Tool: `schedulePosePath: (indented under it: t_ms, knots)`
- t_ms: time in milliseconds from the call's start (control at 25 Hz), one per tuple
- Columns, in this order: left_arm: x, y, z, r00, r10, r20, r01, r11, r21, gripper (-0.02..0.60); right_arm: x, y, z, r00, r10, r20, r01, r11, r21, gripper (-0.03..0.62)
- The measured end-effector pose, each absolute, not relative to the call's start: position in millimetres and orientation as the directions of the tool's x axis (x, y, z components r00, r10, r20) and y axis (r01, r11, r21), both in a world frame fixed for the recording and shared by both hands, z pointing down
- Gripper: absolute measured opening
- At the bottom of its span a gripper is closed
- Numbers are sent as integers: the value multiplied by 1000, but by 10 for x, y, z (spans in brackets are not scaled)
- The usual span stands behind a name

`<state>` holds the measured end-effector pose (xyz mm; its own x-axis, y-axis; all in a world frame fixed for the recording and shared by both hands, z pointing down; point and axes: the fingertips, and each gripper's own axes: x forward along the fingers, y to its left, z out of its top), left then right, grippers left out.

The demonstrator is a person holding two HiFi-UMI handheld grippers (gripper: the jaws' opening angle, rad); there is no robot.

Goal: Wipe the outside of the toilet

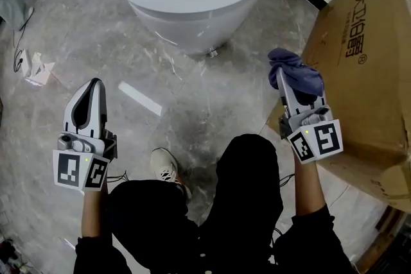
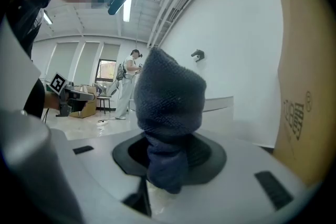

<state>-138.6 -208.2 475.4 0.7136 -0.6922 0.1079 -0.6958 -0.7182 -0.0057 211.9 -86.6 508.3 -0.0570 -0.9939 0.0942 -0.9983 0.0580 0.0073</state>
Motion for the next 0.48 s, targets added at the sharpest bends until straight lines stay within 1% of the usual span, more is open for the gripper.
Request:
schedulePosePath:
  t_ms: [200,480]
  knots:
    - [-1616,-2106,4484,673,-735,84,-735,-677,-34,11,2153,-681,4752,-41,-999,26,-999,40,-15,121]
    - [-2071,-2267,4173,597,-801,42,-802,-598,-14,11,2156,-587,4370,0,-1000,-17,-1000,0,-10,121]
